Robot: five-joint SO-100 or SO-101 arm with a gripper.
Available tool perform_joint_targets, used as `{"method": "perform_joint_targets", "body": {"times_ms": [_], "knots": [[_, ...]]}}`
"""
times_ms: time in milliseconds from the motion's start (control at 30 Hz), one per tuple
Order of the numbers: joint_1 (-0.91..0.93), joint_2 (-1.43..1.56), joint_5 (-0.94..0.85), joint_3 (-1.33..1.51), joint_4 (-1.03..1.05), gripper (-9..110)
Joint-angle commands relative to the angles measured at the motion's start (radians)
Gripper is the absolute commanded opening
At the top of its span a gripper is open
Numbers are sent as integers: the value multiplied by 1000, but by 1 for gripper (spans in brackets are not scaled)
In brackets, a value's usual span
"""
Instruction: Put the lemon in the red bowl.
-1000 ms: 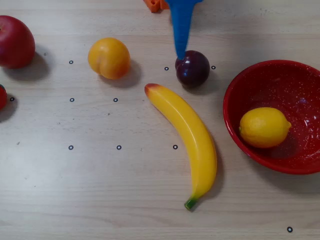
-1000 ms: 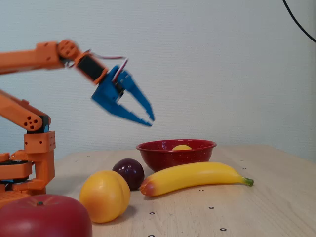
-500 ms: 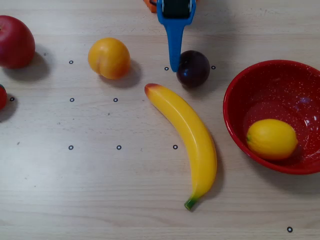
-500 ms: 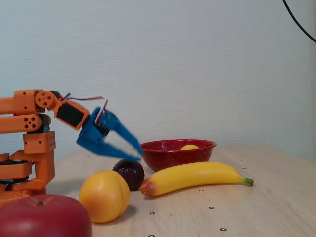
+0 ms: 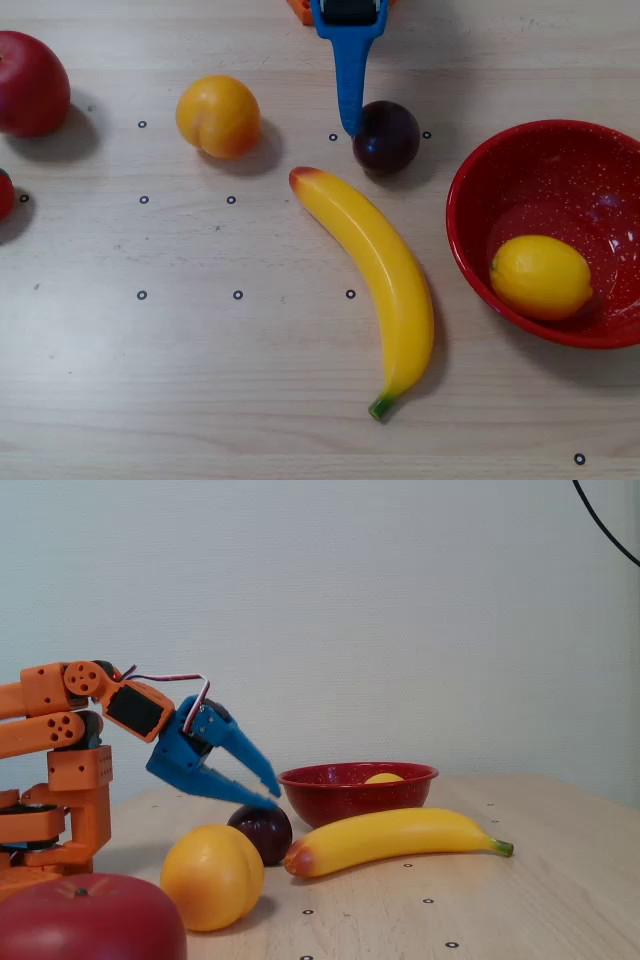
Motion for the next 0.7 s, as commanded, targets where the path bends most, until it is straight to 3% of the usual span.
{"method": "perform_joint_targets", "body": {"times_ms": [0,667], "knots": [[-38,15,-31,14,15,0],[-41,15,-89,14,98,3]]}}
